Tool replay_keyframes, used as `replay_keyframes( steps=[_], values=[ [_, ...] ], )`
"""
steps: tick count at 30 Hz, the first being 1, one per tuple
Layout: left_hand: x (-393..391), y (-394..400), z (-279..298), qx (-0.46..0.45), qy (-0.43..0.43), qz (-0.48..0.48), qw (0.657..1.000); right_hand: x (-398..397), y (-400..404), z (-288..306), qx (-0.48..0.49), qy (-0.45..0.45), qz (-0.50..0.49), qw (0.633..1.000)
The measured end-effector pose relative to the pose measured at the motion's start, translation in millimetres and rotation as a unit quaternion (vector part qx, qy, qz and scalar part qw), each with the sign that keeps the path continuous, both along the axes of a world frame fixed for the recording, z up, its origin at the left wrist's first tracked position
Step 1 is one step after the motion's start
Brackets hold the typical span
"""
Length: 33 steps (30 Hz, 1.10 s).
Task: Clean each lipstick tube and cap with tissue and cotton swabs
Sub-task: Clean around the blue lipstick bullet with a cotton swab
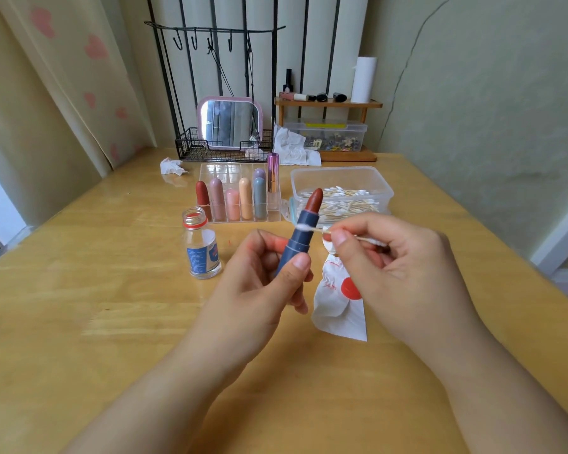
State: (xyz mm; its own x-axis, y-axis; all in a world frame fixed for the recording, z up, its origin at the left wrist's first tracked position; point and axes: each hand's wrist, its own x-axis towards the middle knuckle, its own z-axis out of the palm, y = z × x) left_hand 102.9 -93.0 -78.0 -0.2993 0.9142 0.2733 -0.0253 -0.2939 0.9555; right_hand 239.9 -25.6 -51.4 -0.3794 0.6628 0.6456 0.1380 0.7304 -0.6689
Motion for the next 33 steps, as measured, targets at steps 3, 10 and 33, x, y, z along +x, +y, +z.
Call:
replay_keyframes(
  steps=[3, 10, 33],
  values=[
    [0.6, -0.4, 0.0, 0.0, 0.009, 0.007, 1.0, 1.1, 1.3, 2.9, 0.017, 0.019, -0.027, 0.999],
    [2.3, -0.9, 1.2, 0.016, 0.065, 0.08, 0.994, -0.2, -3.2, 0.2, 0.012, -0.022, 0.005, 1.0],
    [5.8, -5.5, -0.6, 0.085, 0.273, 0.224, 0.932, -3.4, -7.7, 0.7, 0.065, -0.019, -0.007, 0.998]
  ],
)
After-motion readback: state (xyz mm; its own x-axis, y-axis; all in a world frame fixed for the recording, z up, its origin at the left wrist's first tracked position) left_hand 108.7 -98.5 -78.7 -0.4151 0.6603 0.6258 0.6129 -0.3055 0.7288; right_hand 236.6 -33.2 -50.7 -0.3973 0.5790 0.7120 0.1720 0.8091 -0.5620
